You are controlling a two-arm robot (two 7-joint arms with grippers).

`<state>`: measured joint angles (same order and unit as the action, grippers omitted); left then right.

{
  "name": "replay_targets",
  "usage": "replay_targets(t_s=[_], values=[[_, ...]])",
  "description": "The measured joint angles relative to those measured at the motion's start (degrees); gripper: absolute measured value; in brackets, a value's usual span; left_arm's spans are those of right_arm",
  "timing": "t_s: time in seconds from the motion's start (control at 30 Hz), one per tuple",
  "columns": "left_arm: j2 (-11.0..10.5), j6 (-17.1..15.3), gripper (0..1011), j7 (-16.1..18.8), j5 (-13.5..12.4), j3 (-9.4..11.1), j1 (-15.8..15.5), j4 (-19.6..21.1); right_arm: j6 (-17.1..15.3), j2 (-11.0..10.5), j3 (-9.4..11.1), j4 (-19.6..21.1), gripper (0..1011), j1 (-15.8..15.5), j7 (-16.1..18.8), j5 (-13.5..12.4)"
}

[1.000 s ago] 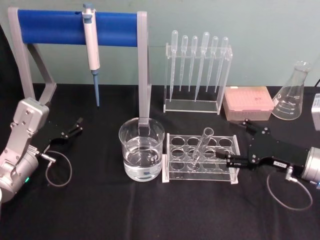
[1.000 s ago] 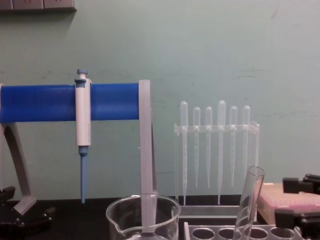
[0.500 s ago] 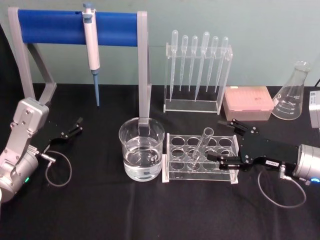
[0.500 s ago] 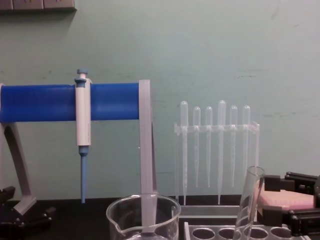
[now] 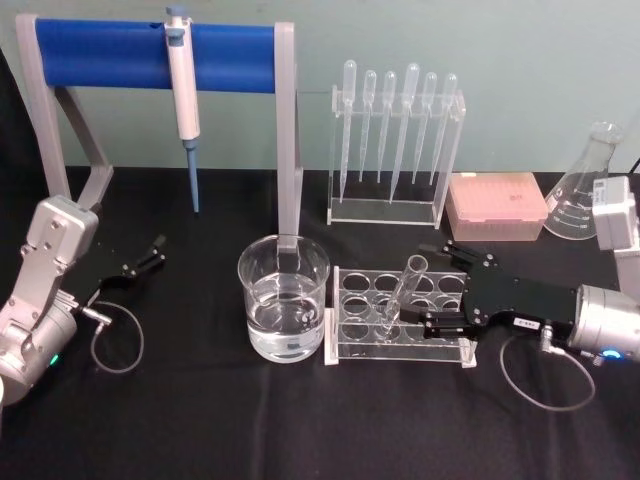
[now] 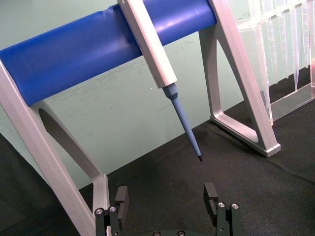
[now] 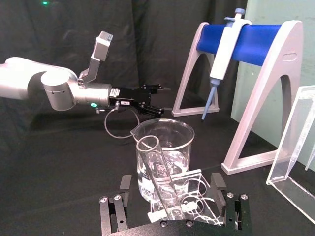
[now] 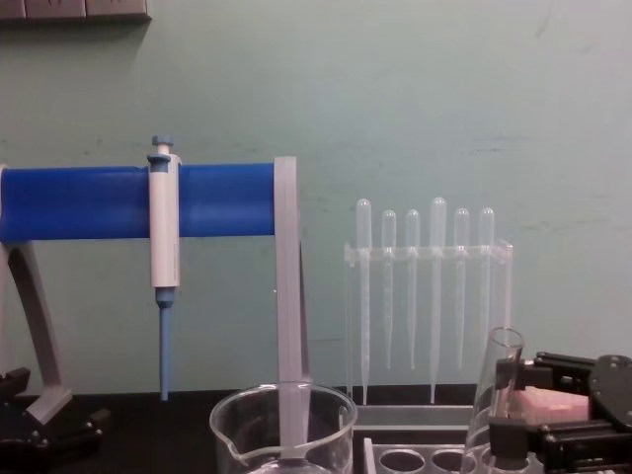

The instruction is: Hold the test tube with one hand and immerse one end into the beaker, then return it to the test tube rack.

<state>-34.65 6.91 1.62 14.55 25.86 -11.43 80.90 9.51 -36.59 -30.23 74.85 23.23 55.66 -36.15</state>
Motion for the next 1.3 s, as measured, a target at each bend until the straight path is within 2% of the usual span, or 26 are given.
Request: replay_targets(t_s=[0.37, 1.13, 1.3], values=[[0.0, 0.0, 1000, 0.0, 0.0, 0.0, 0.0, 0.0, -1.0, 0.7, -1.7, -1.1, 1003, 2.5, 0.0, 1.2], [0.0, 0.0, 1000, 0.0, 0.0, 0.0, 0.0, 0.0, -0.9, 0.6, -1.5, -1.0, 1003, 2.2, -0.1, 1.1], [0.0, 0.0, 1000, 0.0, 0.0, 0.0, 0.0, 0.0, -0.9, 0.6, -1.5, -1.0, 908, 2.2, -0.1, 1.1]])
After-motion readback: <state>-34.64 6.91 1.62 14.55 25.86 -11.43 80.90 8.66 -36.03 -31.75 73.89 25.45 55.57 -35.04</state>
